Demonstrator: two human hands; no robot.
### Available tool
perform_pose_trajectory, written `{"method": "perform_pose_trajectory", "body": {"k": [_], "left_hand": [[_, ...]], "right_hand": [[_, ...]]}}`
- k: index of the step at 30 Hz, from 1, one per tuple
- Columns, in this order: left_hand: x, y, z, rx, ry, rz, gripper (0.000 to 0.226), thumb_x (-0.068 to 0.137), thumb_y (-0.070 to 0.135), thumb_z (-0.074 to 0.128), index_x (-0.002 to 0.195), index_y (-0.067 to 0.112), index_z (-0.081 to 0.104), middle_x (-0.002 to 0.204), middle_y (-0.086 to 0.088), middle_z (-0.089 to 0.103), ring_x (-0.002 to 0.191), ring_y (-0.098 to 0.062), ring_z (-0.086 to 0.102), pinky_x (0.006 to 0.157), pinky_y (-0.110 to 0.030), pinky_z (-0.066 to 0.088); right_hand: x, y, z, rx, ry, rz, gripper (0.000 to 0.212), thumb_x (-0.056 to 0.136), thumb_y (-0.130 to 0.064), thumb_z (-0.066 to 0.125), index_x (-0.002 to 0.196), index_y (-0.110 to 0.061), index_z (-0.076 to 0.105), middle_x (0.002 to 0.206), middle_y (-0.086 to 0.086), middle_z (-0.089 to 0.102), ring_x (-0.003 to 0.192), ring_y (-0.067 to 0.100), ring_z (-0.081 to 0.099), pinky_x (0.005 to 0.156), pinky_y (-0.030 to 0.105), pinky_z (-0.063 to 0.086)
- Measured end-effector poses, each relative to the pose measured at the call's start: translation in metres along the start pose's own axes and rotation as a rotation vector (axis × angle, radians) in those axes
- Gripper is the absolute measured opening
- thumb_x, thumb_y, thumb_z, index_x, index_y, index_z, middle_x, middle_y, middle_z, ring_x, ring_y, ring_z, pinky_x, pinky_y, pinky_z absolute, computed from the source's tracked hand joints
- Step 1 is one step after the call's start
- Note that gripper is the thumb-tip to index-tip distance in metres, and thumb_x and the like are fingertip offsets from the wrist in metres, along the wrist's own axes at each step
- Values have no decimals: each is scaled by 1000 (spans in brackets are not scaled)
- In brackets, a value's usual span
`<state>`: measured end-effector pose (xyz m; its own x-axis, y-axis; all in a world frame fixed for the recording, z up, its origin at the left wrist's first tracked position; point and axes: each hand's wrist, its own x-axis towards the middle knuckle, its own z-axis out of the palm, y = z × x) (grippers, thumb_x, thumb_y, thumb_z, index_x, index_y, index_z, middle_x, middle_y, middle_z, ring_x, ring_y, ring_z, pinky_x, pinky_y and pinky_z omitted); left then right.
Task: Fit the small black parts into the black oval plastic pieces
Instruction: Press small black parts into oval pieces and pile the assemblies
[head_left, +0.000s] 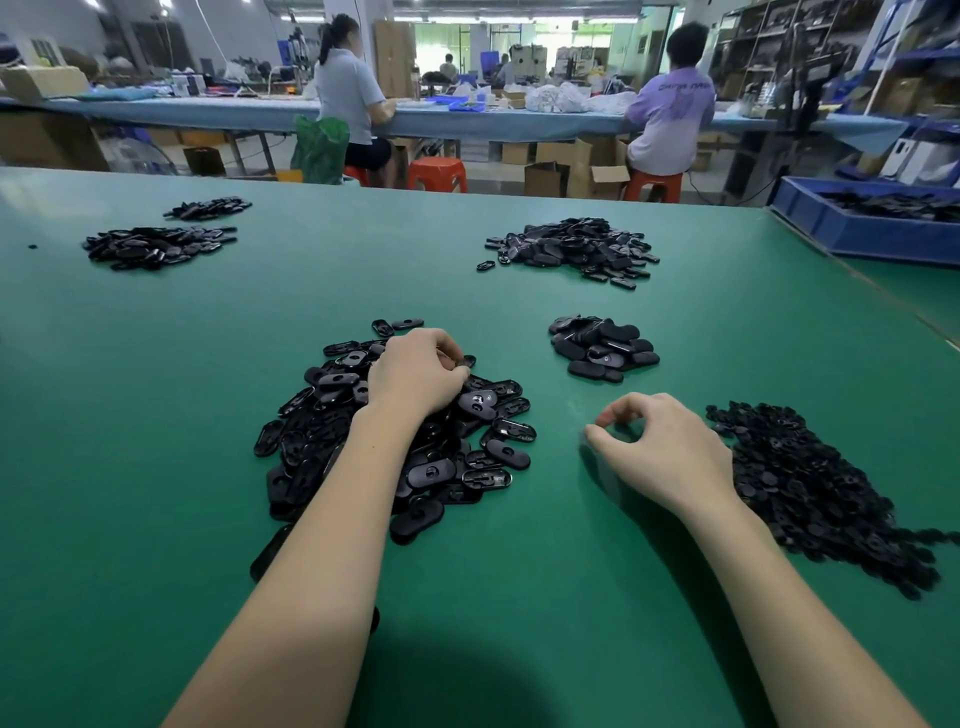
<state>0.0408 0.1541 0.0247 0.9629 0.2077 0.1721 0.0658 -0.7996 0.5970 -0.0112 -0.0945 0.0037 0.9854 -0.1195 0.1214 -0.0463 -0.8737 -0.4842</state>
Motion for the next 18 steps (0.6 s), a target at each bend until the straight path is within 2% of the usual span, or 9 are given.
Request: {"method": "perform_pose_trajectory", "body": {"k": [5,7,9,11,13,16,18], "left_hand": [[1,1,1,-2,58,17,9,90,30,63,91,31,72,85,14,67,93,-16,65,84,-34,54],[2,1,0,-76,73,4,9,91,29,63,90,30,72,79,17,65,91,-15,65,85,-33,53],[4,1,-1,-159,91,2,8,91,28,65,90,29,73,76,19,64,87,-12,66,84,-29,51],[3,4,-4,-252,115,3,6,91,28,67,90,29,73,76,19,65,81,-5,66,77,-23,49],[1,10,-7,-445,118,-28,6,92,27,67,90,28,73,75,17,67,74,0,66,68,-18,47],[-7,27,-8,-866,42,-173,5,95,20,67,94,22,72,80,11,70,67,-4,71,53,-17,45],[-14,39,-3,-1028,-26,-227,6,95,15,67,97,20,69,86,5,72,65,-6,72,48,-17,44]], "right_hand": [[-1,0,0,1,3,-4,17,84,-59,61,90,-43,63,105,-16,56,90,14,53,70,29,34],[-1,0,0,4,3,-4,16,84,-58,61,90,-43,63,105,-16,56,90,14,53,71,30,34],[-1,0,0,7,5,-2,16,84,-58,61,89,-43,63,105,-16,56,90,14,53,71,30,35],[0,0,-1,12,8,-1,15,84,-58,61,89,-44,63,105,-15,57,91,14,54,72,30,35],[0,1,-1,17,5,-3,15,84,-58,62,89,-44,63,106,-16,57,92,14,54,73,30,35],[1,2,-2,27,-4,-5,17,84,-58,62,90,-42,63,106,-17,57,93,13,53,73,30,34],[1,3,-2,31,-15,-5,16,84,-57,62,90,-43,63,105,-17,58,94,12,53,75,30,35]]}}
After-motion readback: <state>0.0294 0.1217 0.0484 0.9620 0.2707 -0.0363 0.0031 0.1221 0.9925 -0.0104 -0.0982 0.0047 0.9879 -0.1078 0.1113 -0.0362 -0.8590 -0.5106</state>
